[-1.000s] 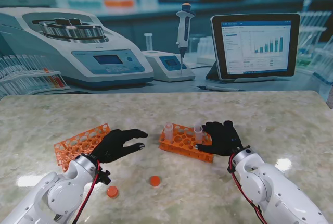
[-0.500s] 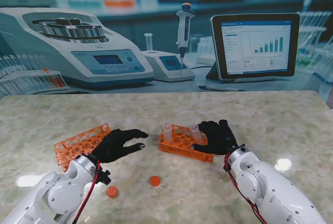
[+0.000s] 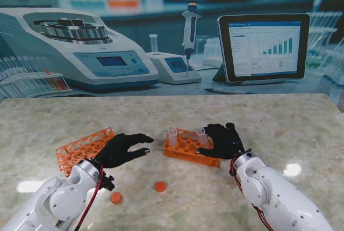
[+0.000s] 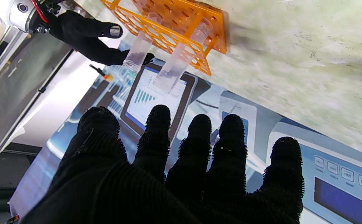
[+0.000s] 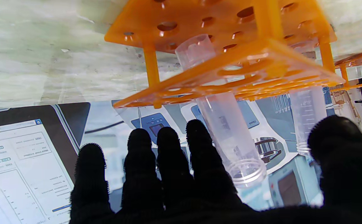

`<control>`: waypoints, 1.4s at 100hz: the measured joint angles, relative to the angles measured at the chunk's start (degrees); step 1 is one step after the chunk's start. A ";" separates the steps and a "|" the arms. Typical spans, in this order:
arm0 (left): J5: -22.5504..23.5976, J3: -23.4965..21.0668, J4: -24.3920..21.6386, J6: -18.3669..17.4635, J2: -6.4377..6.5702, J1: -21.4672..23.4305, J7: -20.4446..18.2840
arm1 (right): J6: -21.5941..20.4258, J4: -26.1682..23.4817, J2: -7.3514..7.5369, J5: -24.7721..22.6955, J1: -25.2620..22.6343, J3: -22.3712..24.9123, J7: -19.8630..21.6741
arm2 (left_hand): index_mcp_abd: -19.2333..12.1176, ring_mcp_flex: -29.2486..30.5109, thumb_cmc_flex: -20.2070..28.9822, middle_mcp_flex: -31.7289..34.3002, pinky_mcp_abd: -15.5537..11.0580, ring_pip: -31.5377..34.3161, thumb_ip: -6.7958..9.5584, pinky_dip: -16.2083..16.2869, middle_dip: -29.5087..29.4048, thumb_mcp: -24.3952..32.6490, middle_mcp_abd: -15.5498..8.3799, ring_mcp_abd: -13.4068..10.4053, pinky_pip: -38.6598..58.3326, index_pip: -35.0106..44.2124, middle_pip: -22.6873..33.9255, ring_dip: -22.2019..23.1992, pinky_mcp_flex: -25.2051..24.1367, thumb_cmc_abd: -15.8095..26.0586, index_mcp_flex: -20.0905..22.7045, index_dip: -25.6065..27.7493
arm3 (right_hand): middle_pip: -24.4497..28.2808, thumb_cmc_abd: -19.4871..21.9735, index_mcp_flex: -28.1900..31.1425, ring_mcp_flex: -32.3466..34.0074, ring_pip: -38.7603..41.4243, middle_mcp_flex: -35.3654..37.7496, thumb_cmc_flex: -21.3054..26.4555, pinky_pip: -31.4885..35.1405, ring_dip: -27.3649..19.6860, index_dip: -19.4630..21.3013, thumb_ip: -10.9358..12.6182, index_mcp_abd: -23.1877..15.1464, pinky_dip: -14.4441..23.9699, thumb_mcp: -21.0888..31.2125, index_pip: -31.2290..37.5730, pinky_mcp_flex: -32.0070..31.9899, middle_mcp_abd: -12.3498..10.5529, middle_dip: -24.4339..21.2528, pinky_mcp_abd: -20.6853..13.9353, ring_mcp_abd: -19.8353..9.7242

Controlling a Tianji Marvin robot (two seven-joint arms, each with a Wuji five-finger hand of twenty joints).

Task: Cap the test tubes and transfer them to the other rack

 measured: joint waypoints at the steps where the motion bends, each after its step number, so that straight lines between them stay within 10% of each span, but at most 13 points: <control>1: 0.00 0.00 0.00 0.00 0.00 0.00 -0.01 | 0.00 0.03 -0.03 0.05 0.00 -0.01 -0.09 | 0.00 0.00 0.00 0.00 0.00 0.00 0.00 0.00 0.00 0.00 0.00 0.00 0.00 0.00 0.00 0.00 0.00 0.00 0.00 0.00 | 0.00 0.00 0.01 0.00 0.00 0.00 -0.01 0.00 0.00 0.00 0.00 0.00 0.00 0.00 0.00 0.00 0.00 0.00 0.00 0.00; 83: -0.12 0.21 0.00 0.11 0.11 -0.16 -0.57 | 0.66 1.72 -0.45 2.43 2.50 -2.30 0.78 | 0.00 0.00 0.00 0.00 0.00 0.00 0.00 0.00 0.00 0.00 0.00 0.00 0.00 0.00 0.00 0.00 0.00 0.00 0.00 0.00 | -0.06 0.79 -0.46 -0.65 0.02 -1.39 -1.26 0.00 0.00 -0.52 -0.09 -0.99 0.00 0.30 -0.52 -0.19 -0.14 -0.38 0.00 0.67; 140: -0.21 0.55 0.08 0.26 0.17 -0.48 -0.86 | 0.61 6.46 -1.15 3.57 4.67 -5.36 -3.15 | 0.00 0.00 0.00 0.00 0.00 0.00 0.00 0.00 0.00 0.00 0.00 0.00 0.00 0.00 0.00 0.00 0.00 0.00 0.00 0.00 | -0.83 -0.32 -0.06 -0.48 0.02 1.04 4.80 0.09 -0.02 -0.34 -0.12 -8.90 0.00 -0.29 4.17 0.38 -7.25 -1.01 -0.02 -0.14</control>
